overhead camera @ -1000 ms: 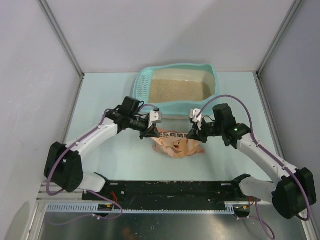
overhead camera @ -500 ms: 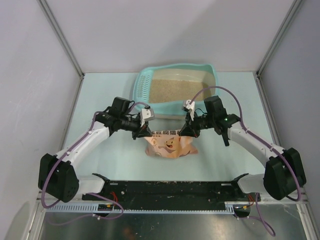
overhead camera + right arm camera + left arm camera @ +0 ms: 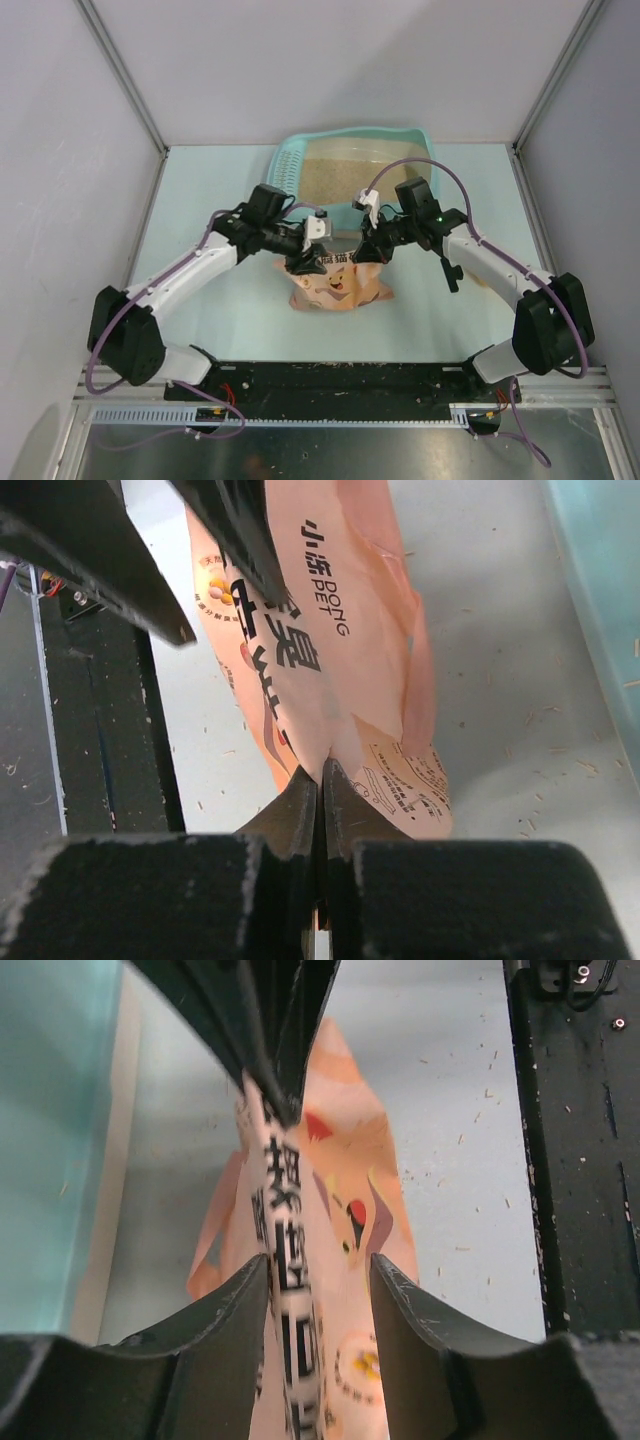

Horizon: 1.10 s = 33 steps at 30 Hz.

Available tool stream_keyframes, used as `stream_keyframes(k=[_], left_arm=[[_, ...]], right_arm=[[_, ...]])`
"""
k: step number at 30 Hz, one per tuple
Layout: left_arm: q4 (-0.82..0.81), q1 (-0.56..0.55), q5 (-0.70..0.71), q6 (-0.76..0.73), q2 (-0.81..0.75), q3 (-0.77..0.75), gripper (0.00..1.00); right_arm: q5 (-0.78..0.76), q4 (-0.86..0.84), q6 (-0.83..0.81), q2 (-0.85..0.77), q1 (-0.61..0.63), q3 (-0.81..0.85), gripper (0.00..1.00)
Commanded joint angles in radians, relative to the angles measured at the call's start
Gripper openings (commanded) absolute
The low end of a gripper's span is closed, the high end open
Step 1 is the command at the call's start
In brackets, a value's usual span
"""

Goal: Fill the litter box with clean litter

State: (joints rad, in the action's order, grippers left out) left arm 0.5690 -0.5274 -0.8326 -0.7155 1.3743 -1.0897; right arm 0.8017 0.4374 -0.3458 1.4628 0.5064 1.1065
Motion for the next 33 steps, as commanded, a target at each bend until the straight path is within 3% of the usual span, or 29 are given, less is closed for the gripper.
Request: stream_keyframes(k=[1, 3, 7, 8, 10, 13, 16, 22, 33], left_arm=[[-0.107, -0.057, 0.017, 0.016, 0.075, -0.048, 0.49], [-0.116, -0.063, -0.011, 0.047, 0.1, -0.065, 0.47], [-0.126, -0.068, 0.007, 0.083, 0.112, -0.062, 0.02], [-0.126, -0.063, 0.01, 0.093, 0.105, -0.047, 0.0], [-0.124, -0.056, 0.015, 0.105, 0.079, -0.029, 0.0], [-0.126, -0.056, 0.03, 0.126, 0.037, 0.008, 0.0], [-0.124, -0.056, 0.044, 0.142, 0.003, 0.033, 0.0], [-0.124, -0.052, 0.044, 0.143, -0.014, 0.047, 0.0], [-0.126, -0.046, 0.047, 0.145, -0.003, 0.027, 0.0]], right_arm=[[0.068, -0.066, -0.004, -0.058, -0.002, 0.055, 0.0], [0.076, -0.081, 0.007, -0.067, 0.001, 0.041, 0.0], [0.06, -0.075, 0.004, -0.09, -0.006, 0.026, 0.01], [0.05, -0.034, -0.005, -0.102, -0.011, 0.027, 0.12], [0.039, 0.041, -0.106, -0.123, -0.017, 0.03, 0.4], [-0.016, 0.181, -0.25, -0.182, -0.028, 0.039, 0.51], [-0.064, 0.208, -0.256, -0.243, -0.043, 0.072, 0.57], [-0.121, 0.238, -0.271, -0.251, 0.001, 0.078, 0.61], [-0.13, 0.055, -0.265, -0.147, 0.026, 0.046, 0.59]])
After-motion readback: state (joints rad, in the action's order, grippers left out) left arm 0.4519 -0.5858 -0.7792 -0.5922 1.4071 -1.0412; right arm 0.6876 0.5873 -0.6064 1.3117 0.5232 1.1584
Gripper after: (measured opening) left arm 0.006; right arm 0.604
